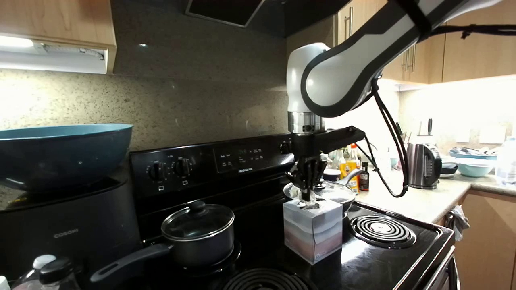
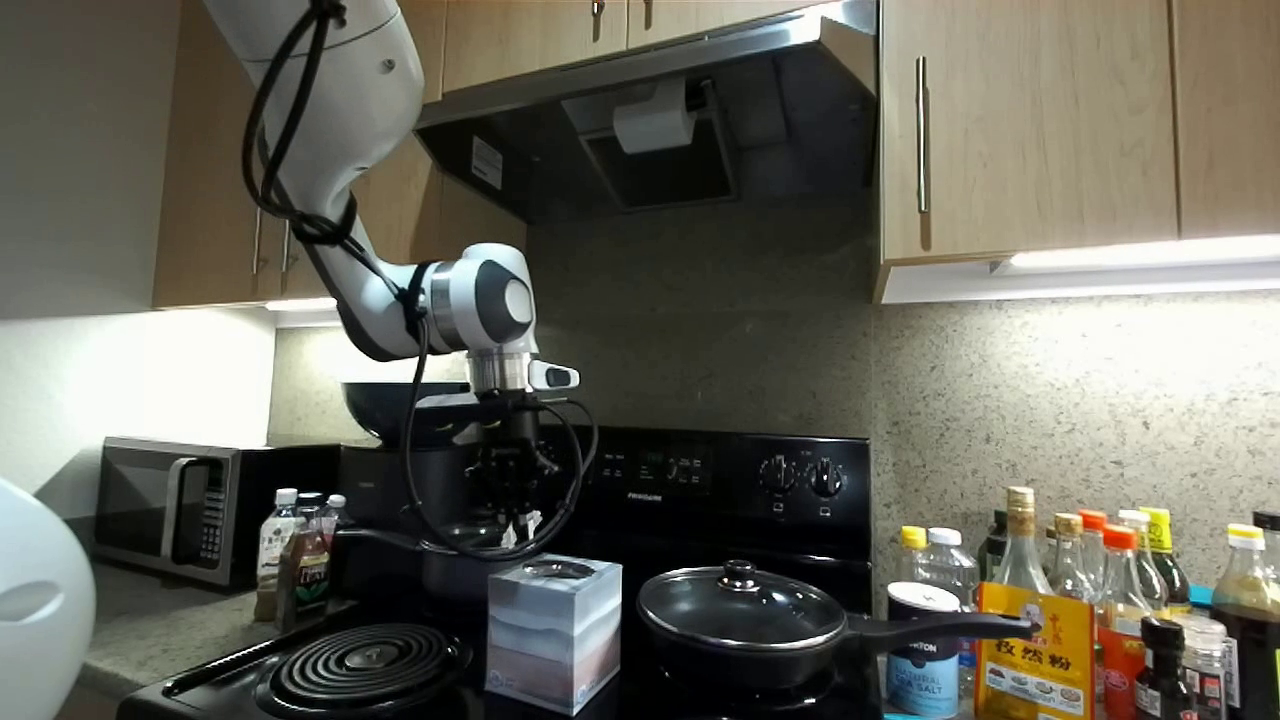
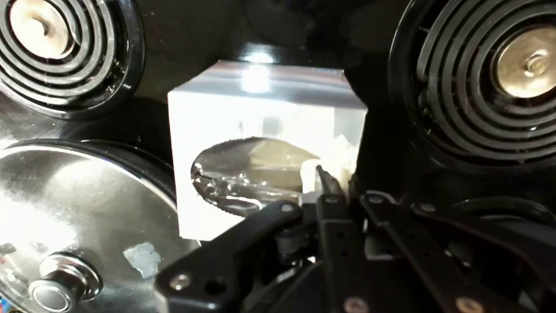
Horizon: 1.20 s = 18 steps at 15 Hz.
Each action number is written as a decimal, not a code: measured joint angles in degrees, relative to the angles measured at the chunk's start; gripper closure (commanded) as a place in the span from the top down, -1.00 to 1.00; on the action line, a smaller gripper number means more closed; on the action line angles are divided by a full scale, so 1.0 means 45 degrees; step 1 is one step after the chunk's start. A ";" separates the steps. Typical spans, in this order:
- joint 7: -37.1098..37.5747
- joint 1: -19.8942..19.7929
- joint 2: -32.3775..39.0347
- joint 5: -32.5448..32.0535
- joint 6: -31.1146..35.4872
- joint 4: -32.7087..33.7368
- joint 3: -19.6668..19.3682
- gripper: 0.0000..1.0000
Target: Place the crumpled tissue in the tissue box
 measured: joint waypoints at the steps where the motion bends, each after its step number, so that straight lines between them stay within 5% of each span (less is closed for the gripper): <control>1: 0.0106 -0.0042 0.0151 -0.0101 0.0171 0.0144 -0.0068 -0.91; 14: 0.0838 -0.0253 0.1754 -0.0830 0.0234 0.0583 -0.1096 -0.91; 15: 0.0839 -0.0240 0.1768 -0.0844 0.0220 0.0603 -0.1098 -0.39; 18: 0.0841 -0.0223 0.1781 -0.0848 0.0203 0.0620 -0.1098 -0.15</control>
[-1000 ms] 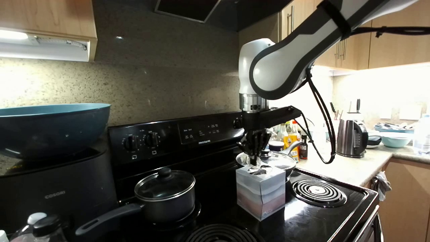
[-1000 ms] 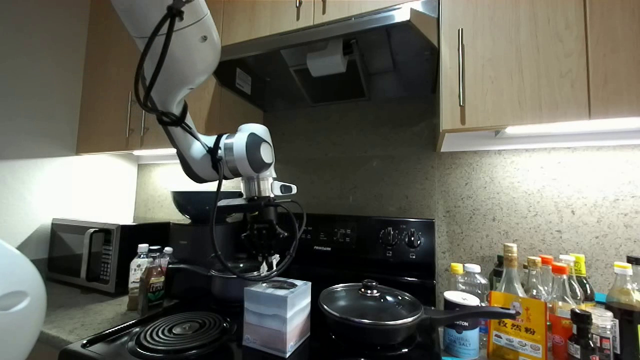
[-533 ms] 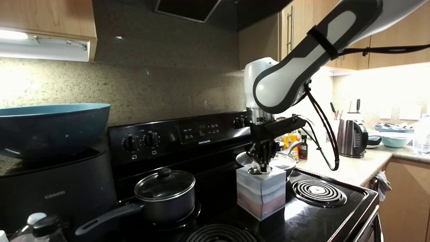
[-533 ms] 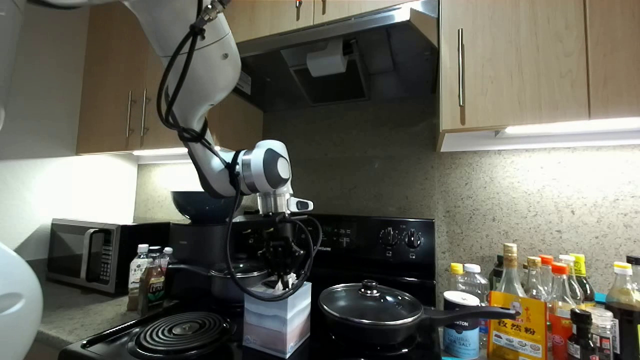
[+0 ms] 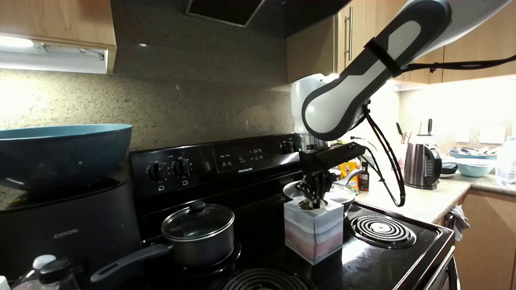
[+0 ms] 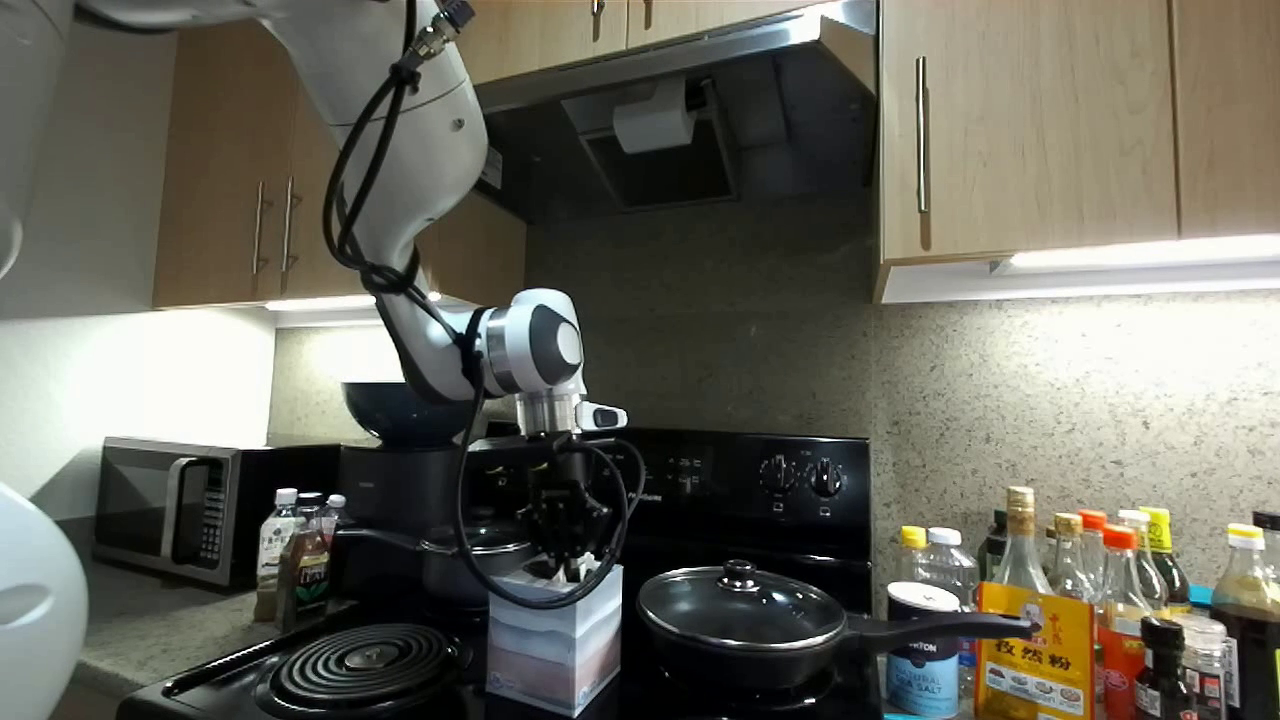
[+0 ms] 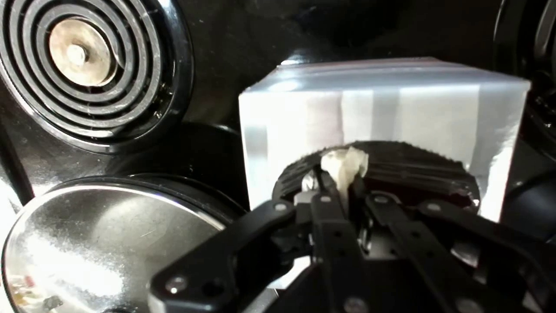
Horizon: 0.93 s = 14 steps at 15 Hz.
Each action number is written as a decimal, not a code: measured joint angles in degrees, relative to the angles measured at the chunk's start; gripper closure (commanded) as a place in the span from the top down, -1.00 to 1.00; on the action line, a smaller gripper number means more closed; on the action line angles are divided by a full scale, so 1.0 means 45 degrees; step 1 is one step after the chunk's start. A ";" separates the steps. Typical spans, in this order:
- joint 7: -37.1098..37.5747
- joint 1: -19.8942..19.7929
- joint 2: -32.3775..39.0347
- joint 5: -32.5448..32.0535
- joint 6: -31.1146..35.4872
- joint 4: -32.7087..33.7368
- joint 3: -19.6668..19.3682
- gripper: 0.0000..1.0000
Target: Place the crumpled tissue in the tissue box
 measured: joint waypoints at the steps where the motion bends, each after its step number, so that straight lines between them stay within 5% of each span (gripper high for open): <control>1: 0.0000 0.0020 0.0000 0.0000 0.0000 0.0002 0.0002 -0.01; 8: 0.0000 0.0210 -0.0014 0.0019 -0.0001 0.0010 0.0058 0.88; 14: 0.0000 0.0453 -0.0323 0.0022 0.0010 0.0009 0.0351 1.00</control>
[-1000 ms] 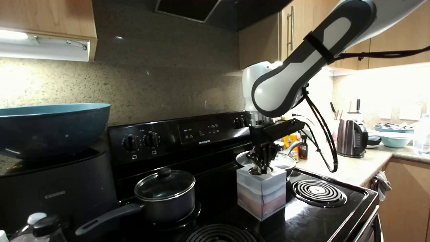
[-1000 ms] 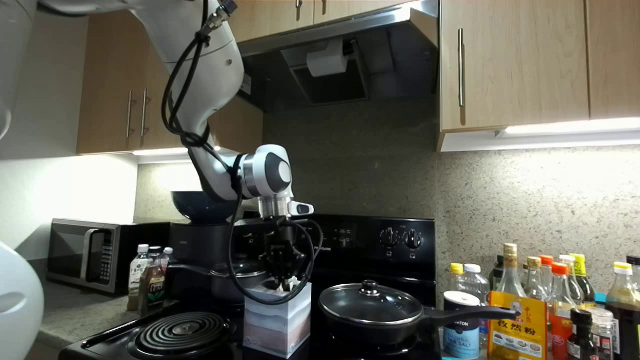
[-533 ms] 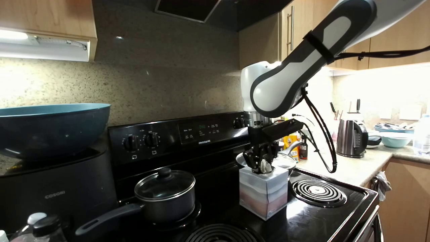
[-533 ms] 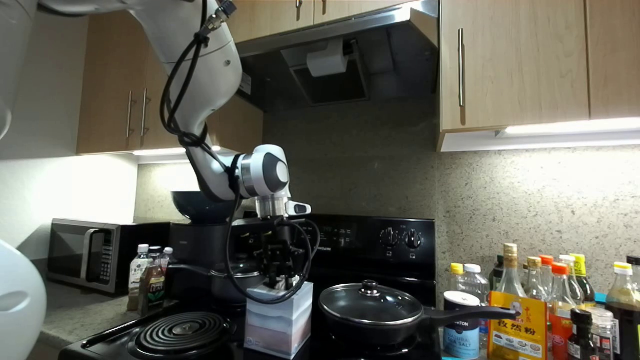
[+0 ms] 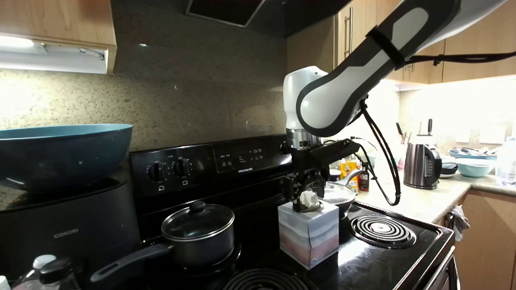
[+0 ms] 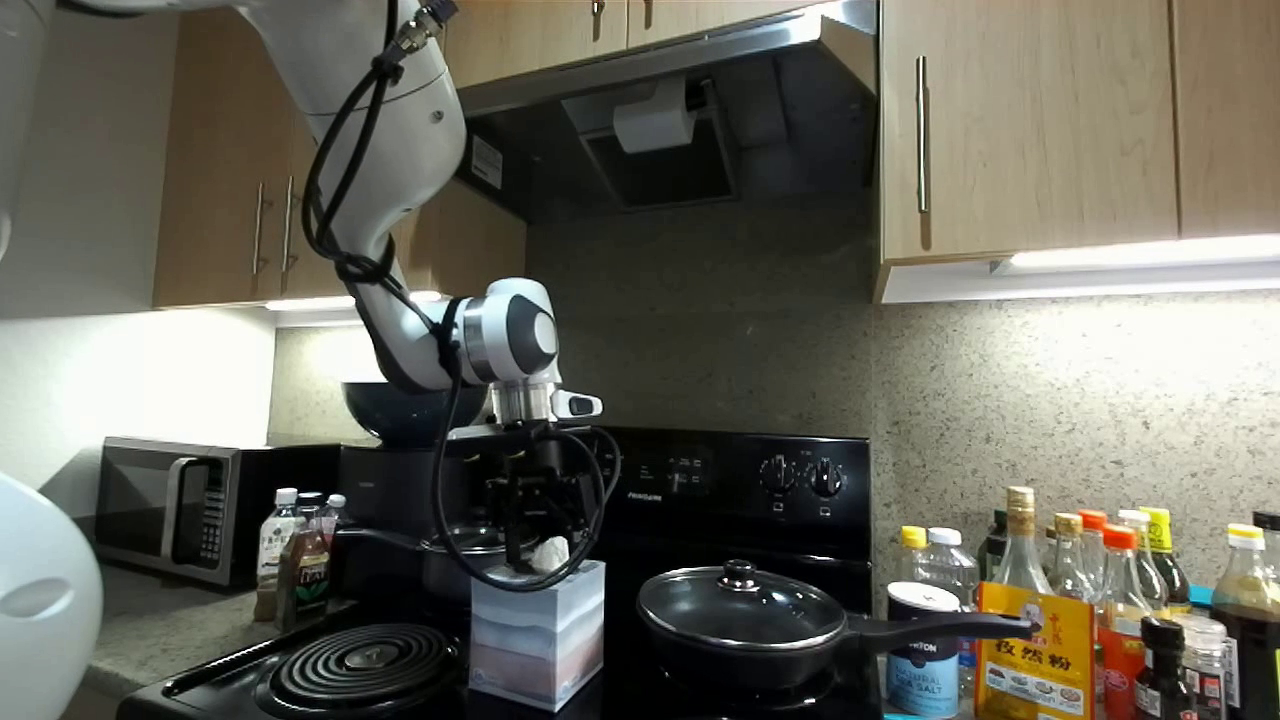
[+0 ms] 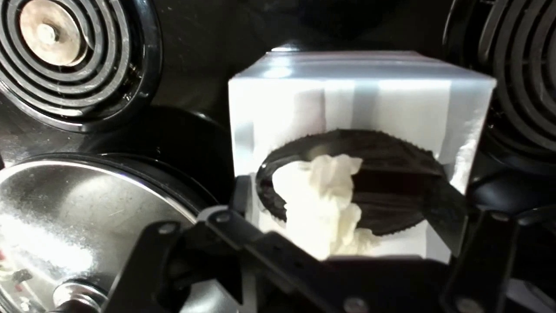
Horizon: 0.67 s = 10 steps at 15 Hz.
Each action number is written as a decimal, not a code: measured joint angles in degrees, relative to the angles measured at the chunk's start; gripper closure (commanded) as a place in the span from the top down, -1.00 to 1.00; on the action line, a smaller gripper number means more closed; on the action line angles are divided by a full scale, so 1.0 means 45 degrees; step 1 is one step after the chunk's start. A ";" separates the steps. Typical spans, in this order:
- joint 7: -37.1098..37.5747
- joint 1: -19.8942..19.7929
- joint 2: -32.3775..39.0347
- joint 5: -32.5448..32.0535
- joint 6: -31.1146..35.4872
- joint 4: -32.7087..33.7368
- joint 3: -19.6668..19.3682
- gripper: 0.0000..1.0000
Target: Place the crumpled tissue in the tissue box
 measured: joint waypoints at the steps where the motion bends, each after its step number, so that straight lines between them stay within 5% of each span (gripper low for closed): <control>1: 0.0000 0.0062 -0.0076 0.0000 0.0000 0.0000 0.0043 1.00; 10: 0.0000 0.0212 -0.0462 0.0000 0.0030 -0.0008 0.0216 1.00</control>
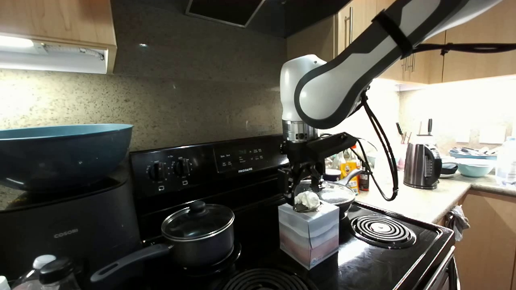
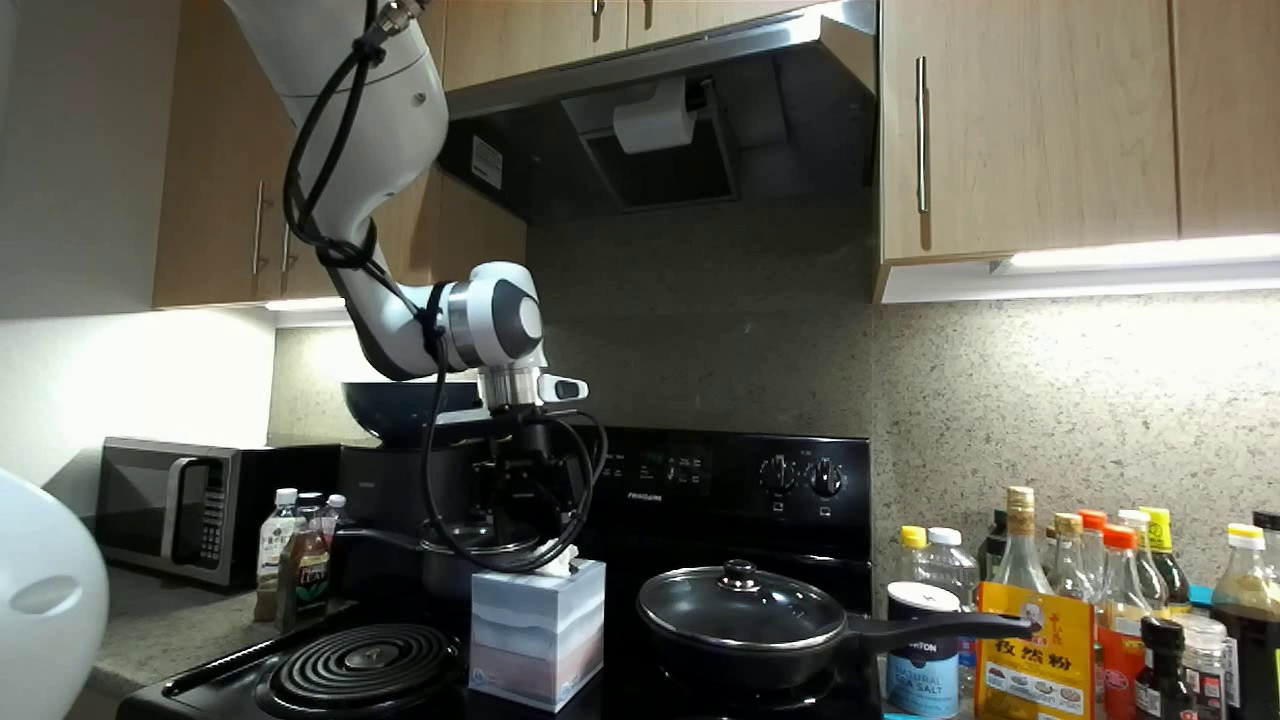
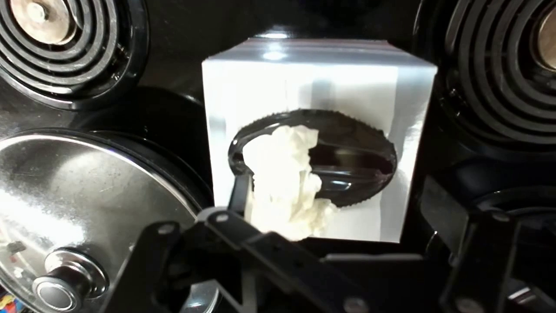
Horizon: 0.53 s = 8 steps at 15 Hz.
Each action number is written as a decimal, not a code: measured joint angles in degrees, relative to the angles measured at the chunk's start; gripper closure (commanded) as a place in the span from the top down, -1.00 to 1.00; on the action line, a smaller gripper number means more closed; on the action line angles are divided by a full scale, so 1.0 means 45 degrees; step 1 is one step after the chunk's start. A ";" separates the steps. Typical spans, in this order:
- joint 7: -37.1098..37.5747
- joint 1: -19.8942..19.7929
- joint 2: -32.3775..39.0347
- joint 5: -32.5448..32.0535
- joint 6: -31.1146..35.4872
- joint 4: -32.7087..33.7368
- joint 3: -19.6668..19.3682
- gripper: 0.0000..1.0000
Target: Place the crumpled tissue in the tissue box
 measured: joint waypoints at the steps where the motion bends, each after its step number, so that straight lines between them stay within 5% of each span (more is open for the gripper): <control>1: -0.0033 0.0002 0.0039 0.0010 0.0000 0.0000 0.0016 1.00; 8: -0.0098 0.0068 0.0658 0.0023 -0.0014 0.0012 0.0210 1.00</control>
